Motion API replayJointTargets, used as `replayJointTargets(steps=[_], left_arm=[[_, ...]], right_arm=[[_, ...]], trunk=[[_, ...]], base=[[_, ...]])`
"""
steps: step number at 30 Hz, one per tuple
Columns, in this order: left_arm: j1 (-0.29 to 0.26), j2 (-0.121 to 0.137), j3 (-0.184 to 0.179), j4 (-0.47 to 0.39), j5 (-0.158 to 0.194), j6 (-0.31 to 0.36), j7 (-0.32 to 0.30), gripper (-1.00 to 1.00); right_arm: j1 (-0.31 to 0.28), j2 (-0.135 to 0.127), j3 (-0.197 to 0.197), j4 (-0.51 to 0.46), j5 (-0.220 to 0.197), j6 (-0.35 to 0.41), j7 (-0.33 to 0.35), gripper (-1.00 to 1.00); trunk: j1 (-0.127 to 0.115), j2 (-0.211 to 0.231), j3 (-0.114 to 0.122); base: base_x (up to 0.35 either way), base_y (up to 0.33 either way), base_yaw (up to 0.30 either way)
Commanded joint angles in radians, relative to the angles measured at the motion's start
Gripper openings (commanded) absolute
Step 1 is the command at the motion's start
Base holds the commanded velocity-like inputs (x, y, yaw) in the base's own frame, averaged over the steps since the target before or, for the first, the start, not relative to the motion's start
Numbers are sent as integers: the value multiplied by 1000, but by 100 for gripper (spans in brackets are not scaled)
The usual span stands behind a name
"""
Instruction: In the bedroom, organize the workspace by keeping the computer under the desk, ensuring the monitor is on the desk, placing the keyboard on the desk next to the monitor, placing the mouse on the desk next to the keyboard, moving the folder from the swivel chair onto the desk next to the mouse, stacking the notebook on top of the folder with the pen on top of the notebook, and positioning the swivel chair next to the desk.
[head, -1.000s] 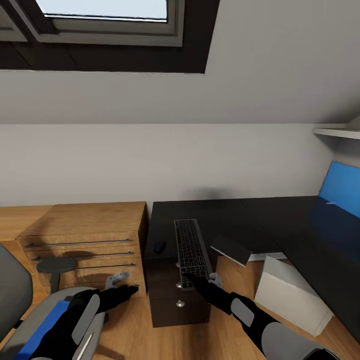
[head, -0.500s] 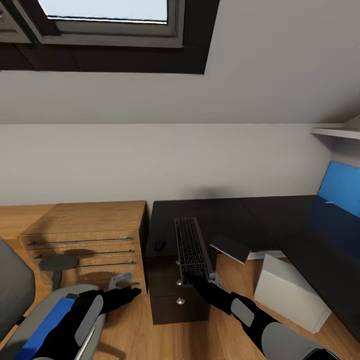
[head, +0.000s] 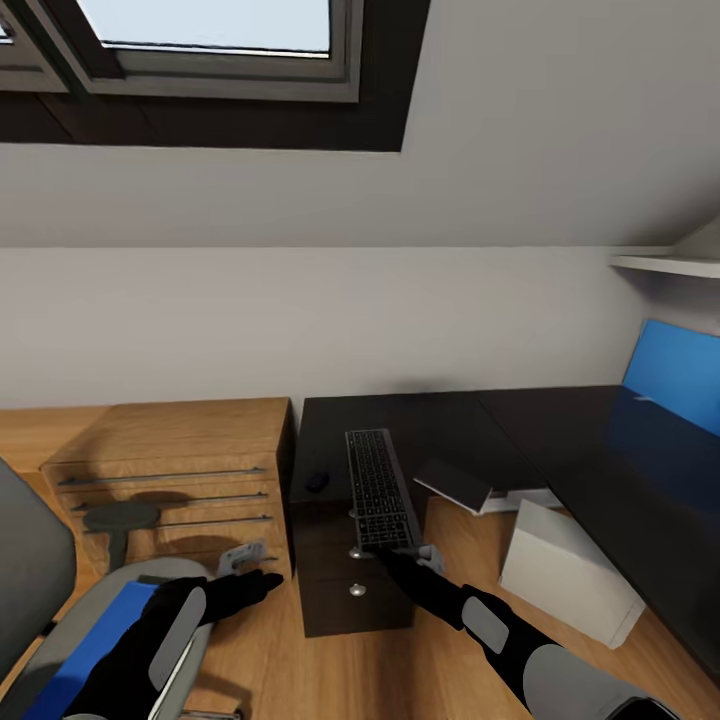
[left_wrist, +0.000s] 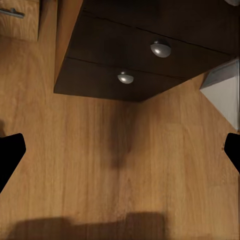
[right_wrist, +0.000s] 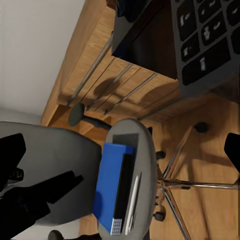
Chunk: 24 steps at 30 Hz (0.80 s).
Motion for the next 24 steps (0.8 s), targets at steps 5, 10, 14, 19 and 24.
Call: replayJointTargets(steps=[5,10,14,19,24], left_arm=[[0,2,0,-29,2,7,-3,100],[0,3,1,-33,2,6,-1,100],[0,3,1,-33,1,5,0,100],[0,2,1,-32,-1,4,3,100],[0,1,1,-32,-1,2,4,100]], right_arm=[[-1,0,4,1,-11,1,2,100],[-1,0,4,1,-10,-5,1,100],[-1,-1,4,1,-10,-17,0,100],[-1,-3,2,0,-11,-34,0,100],[-1,-7,2,0,-11,-46,-5,100]], trunk=[[0,-1,-1],[8,-15,-7],[23,-43,-20],[42,-78,-36],[61,-113,-51]], base=[[0,0,-73],[0,0,-11],[0,0,0],[0,0,0],[0,0,0]])
